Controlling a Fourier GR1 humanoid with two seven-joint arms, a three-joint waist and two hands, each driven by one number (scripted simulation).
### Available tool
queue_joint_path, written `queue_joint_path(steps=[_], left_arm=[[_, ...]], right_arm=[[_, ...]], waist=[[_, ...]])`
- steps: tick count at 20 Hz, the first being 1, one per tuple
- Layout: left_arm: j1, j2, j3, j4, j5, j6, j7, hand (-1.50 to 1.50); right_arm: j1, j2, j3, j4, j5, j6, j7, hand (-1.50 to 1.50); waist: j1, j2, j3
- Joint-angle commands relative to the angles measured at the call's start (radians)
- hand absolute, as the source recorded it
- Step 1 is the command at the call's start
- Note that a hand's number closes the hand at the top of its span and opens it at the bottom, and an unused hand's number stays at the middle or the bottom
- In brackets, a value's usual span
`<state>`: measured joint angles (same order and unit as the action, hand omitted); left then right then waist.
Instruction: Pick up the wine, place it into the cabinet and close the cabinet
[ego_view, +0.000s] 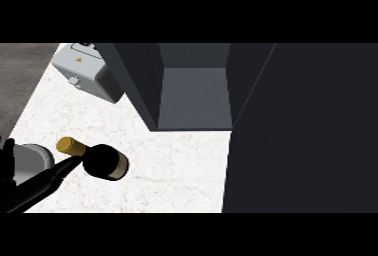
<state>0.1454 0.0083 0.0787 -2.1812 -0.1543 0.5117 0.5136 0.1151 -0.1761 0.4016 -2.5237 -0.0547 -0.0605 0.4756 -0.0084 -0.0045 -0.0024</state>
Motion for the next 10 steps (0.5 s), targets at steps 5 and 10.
queue_joint_path(steps=[5,10], left_arm=[[0.042,0.008,0.114,0.201,0.186,-0.069,-0.244,-1.50],[0.016,-0.006,0.115,0.297,0.199,-0.070,-0.286,-1.50]], right_arm=[[0.075,-0.029,0.036,-0.232,0.015,-0.019,0.079,-1.50],[0.033,-0.065,-0.030,-0.285,-0.042,-0.017,0.157,-1.50]], waist=[[-0.002,0.000,0.000],[-0.003,0.001,0.001]])
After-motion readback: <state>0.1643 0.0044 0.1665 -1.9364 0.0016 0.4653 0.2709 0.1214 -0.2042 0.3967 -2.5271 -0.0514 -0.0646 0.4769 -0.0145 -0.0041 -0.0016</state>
